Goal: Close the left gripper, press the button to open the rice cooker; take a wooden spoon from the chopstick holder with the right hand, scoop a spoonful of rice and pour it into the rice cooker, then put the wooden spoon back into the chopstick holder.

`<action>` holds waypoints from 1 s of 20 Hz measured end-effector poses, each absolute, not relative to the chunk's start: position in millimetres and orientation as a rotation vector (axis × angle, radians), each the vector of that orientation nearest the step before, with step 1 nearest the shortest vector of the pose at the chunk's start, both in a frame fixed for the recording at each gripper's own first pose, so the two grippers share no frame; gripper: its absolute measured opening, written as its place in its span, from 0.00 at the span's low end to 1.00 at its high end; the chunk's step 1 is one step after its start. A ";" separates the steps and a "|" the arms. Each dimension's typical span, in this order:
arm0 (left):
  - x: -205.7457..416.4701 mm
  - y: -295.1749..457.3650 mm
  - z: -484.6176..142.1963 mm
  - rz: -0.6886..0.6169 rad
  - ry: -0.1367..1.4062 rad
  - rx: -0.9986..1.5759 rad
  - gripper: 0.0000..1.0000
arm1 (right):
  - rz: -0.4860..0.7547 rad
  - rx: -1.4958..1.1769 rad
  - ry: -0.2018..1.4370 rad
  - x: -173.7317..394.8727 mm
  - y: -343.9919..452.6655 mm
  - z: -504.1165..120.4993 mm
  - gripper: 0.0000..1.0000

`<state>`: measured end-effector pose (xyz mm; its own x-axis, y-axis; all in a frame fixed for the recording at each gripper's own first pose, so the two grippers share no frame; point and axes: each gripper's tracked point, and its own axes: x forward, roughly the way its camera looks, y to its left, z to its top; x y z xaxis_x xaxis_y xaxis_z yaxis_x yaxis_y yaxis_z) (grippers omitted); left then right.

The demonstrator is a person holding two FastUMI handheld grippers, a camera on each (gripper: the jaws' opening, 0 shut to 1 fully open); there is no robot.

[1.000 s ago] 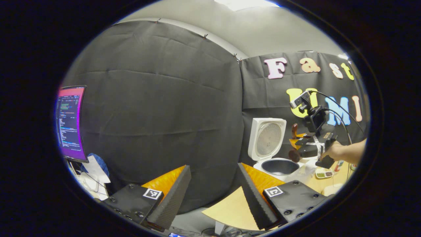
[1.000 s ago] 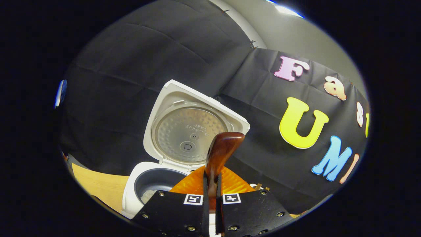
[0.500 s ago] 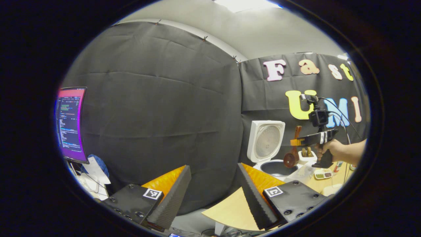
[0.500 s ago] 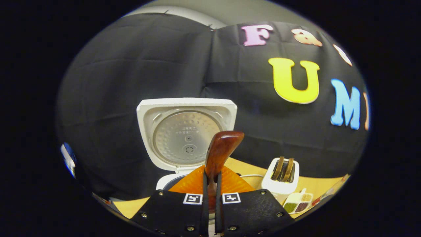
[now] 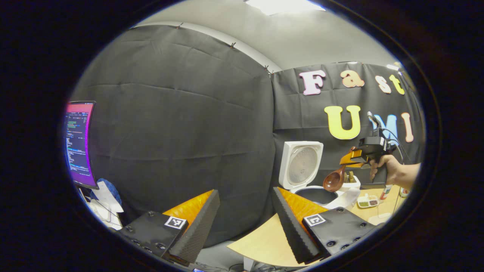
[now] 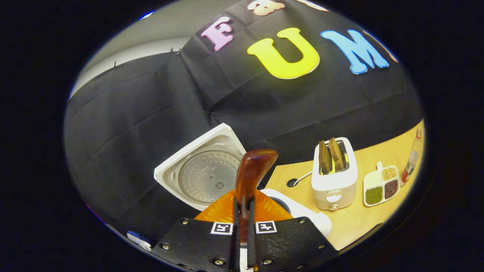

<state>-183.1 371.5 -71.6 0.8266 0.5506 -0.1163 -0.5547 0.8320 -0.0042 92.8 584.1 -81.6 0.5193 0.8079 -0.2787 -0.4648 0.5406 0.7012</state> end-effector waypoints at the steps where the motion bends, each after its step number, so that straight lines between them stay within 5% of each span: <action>1: -178.8 369.8 -67.8 0.579 0.099 -0.050 0.92 | 0.814 0.669 0.659 94.9 576.4 -79.0 0.07; 20: -92.0 255.3 -19.5 0.367 0.014 -0.068 0.98 | 0.508 0.762 0.502 125.3 300.9 -43.8 0.07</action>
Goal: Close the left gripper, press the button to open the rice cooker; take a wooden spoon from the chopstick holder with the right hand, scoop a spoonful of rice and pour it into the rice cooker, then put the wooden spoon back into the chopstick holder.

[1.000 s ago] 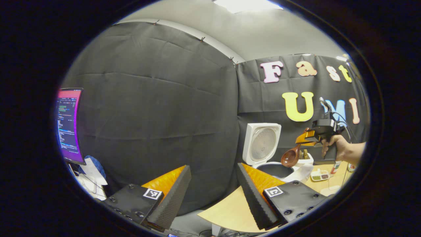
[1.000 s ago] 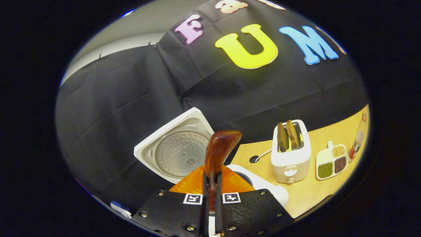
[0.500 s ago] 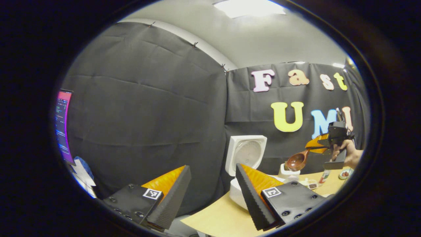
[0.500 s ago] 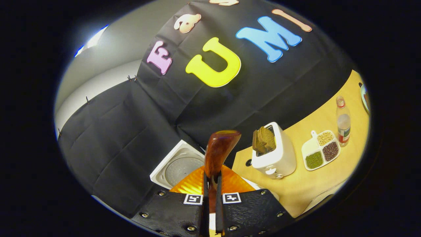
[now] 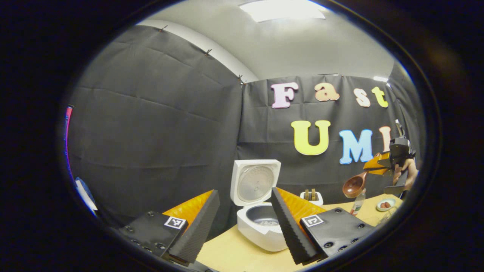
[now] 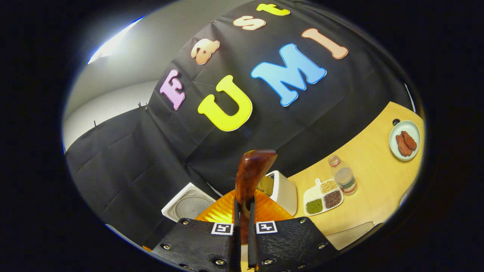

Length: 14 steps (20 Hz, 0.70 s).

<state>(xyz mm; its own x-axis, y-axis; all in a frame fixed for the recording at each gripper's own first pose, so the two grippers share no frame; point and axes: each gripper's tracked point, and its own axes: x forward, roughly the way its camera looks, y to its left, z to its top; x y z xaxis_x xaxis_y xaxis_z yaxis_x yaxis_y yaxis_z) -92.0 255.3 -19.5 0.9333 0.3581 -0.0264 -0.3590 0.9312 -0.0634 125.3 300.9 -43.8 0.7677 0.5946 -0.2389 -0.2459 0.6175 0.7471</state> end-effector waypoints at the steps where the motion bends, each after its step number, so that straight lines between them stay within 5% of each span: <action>1: -88.3 247.9 -17.3 0.357 0.011 -0.071 0.95 | 0.489 0.749 0.490 125.7 283.3 -42.3 0.07; 14: -46.9 128.3 10.1 0.182 -0.019 -0.054 0.95 | 0.211 0.667 0.423 117.3 80.8 -83.5 0.07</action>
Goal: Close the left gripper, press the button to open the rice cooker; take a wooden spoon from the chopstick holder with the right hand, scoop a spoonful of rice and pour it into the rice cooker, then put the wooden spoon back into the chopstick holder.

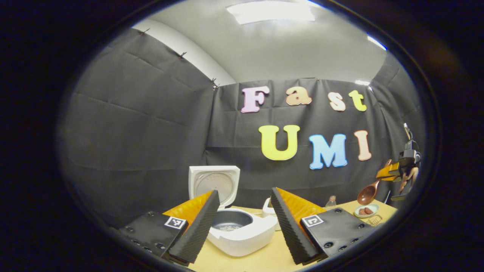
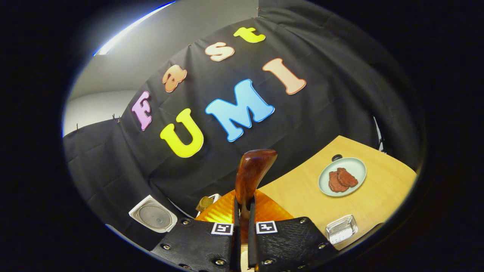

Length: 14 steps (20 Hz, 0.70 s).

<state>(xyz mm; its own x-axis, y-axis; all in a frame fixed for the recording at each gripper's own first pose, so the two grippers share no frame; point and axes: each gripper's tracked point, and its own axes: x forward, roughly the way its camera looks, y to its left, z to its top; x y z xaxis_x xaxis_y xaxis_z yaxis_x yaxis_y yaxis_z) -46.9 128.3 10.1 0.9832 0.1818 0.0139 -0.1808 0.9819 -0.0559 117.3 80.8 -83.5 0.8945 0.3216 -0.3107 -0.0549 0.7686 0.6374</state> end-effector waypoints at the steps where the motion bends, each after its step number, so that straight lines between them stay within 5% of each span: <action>1: -45.7 121.0 12.6 0.173 -0.020 -0.052 0.95 | 0.193 0.660 0.422 115.4 69.5 -89.2 0.07; 14: -41.1 72.8 18.7 0.110 -0.009 -0.016 0.95 | 0.010 0.450 0.498 82.6 -18.8 -187.8 0.08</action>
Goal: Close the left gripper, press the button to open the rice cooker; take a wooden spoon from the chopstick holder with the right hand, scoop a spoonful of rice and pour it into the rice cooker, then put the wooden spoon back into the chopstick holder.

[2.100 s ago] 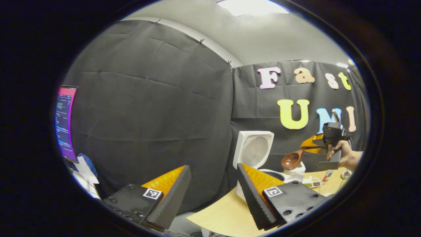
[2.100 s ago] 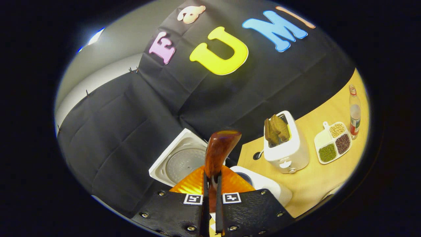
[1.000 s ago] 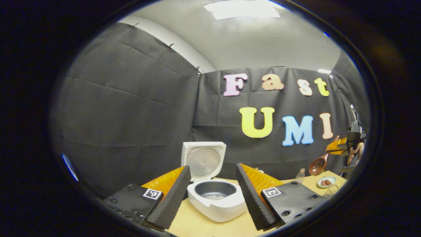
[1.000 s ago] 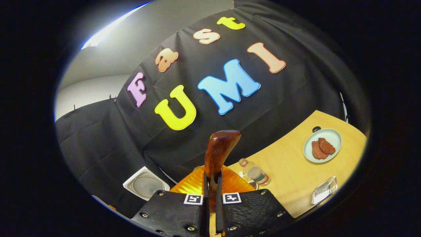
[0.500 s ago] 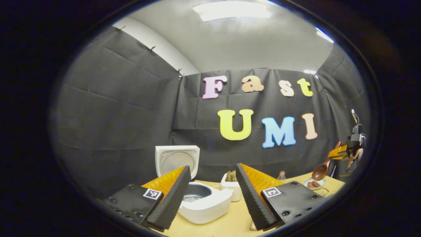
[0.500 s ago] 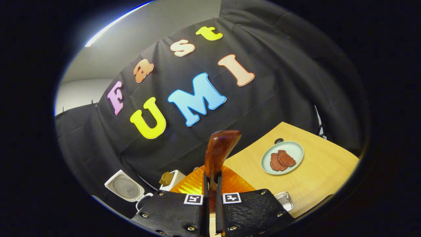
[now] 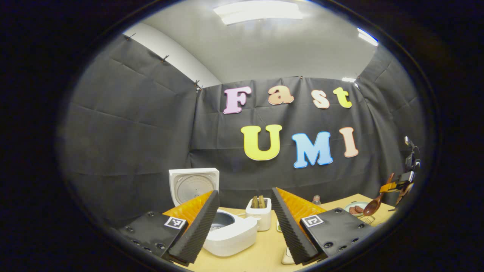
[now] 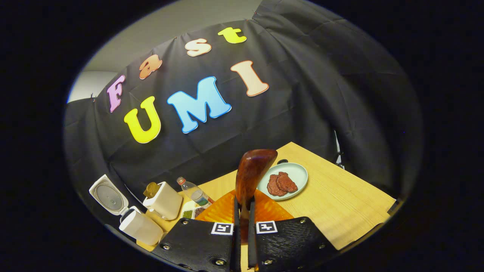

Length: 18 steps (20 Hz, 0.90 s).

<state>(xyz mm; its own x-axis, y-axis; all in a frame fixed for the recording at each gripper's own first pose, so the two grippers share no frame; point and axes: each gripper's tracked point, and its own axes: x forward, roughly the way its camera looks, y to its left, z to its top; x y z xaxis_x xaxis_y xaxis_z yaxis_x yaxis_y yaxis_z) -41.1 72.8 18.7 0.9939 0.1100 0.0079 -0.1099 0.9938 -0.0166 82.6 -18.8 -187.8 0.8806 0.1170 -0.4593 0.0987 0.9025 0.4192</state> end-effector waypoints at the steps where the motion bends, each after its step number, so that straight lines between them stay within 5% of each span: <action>1: -42.0 72.0 18.3 0.111 -0.006 -0.016 0.95 | 0.007 0.434 0.505 80.8 -18.8 -193.8 0.08; 18: -55.1 64.3 25.4 0.117 -0.008 0.023 0.95 | 0.034 0.361 0.647 58.3 -12.4 -273.8 0.12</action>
